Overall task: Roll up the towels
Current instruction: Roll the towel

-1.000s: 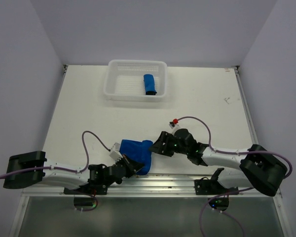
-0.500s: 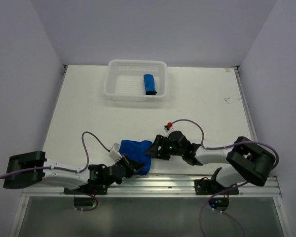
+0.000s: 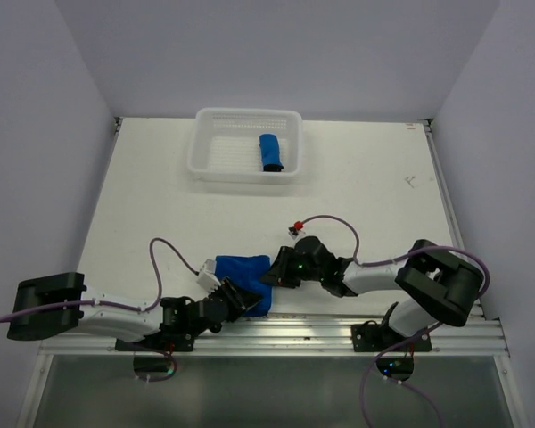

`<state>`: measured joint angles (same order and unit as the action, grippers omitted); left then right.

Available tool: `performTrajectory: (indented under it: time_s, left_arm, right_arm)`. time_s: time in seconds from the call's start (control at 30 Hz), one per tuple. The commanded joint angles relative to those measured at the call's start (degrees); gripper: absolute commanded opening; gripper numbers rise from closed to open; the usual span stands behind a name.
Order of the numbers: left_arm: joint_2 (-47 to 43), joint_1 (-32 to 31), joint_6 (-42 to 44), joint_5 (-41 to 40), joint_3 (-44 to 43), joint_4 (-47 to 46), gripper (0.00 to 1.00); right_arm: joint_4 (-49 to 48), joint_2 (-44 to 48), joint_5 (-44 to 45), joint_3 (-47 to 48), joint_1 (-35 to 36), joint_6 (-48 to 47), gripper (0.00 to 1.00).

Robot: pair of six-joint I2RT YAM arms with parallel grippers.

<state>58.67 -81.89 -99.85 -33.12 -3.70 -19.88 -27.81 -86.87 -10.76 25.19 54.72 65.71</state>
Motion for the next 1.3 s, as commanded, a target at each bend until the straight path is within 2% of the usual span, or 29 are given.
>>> performTrajectory:
  time_s: [0.0,0.03,0.17,0.2,0.23,0.33,0.57,0.77,0.9,1.07,1.17,1.27]
  left_arm:
    - [0.7,-0.3,2.1,-0.4,0.1,8.6,0.45]
    - [0.4,-0.3,2.9,-0.6,-0.9,10.1,0.52]
    - [-0.9,-1.1,7.6,-3.3,-5.7,18.6,0.61]
    - [-1.1,-1.4,7.8,-4.1,-8.0,19.8,0.61]
    - [-1.2,-2.3,8.6,-5.8,-10.5,24.8,0.62]
    - [-0.8,-4.1,9.1,-9.3,-15.8,32.1,0.62]
    - [2.2,-7.6,13.9,-15.6,-25.5,40.3,0.63]
    - [10.7,-10.3,27.0,-20.0,-32.9,38.8,0.64]
    - [18.3,-11.4,32.1,-21.2,-38.7,39.1,0.68]
    - [22.4,-11.6,42.3,-20.0,-40.2,30.2,0.71]
    - [25.7,-11.6,46.7,-19.7,-41.7,27.4,0.71]
    - [29.8,-12.2,47.6,-22.2,-44.9,29.6,0.70]
  right_arm:
    - [2.6,1.6,2.1,3.4,0.5,-1.0,0.15]
    - [4.4,2.0,2.5,4.0,0.5,-1.4,0.14]
    - [17.3,4.0,6.5,8.0,0.5,-3.6,0.09]
    - [22.6,4.8,8.5,9.5,0.5,-4.0,0.08]
    - [27.2,5.5,10.3,10.8,0.5,-4.4,0.08]
    - [33.8,6.4,12.0,12.2,0.5,-4.5,0.08]
    - [41.2,9.0,14.6,14.0,0.5,-3.8,0.08]
    - [46.6,11.5,16.5,14.5,0.4,-2.0,0.08]
    - [49.8,14.2,17.7,14.1,0.4,-0.7,0.08]
    - [52.4,18.2,19.2,12.8,-0.8,1.7,0.08]
    - [52.7,20.3,18.4,11.5,-2.2,2.3,0.08]
    - [53.6,21.3,18.5,10.8,-3.0,2.4,0.09]
